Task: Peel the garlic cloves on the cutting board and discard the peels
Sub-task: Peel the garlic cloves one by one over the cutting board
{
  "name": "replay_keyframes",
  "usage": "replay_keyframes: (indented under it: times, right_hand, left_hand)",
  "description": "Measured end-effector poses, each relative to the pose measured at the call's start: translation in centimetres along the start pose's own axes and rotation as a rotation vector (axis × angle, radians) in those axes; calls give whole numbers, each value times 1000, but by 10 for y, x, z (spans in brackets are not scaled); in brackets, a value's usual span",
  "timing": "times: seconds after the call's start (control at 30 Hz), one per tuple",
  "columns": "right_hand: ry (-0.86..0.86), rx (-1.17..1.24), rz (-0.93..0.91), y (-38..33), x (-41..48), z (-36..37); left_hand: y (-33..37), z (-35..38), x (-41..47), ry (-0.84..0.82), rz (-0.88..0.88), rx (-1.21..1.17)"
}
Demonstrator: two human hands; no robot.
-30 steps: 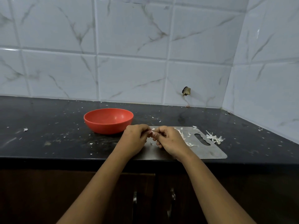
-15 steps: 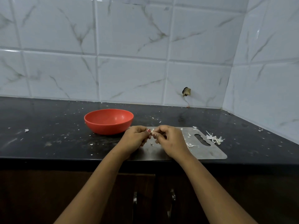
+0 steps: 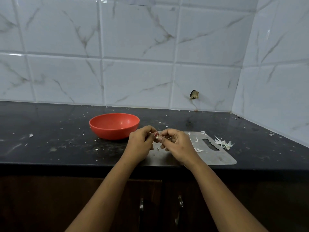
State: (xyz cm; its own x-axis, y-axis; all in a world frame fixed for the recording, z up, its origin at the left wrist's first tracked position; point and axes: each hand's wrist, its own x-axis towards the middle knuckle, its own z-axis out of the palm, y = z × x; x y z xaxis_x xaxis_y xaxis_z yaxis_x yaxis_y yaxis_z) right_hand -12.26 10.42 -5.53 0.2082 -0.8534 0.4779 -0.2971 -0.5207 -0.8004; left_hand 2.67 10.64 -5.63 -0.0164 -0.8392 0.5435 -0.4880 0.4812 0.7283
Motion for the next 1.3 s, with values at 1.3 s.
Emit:
replay_keyframes:
  times: [1.3]
  right_hand:
    - [117, -613, 62, 8, 11, 6]
  left_hand:
    - [-1, -5, 1, 111, -381, -140]
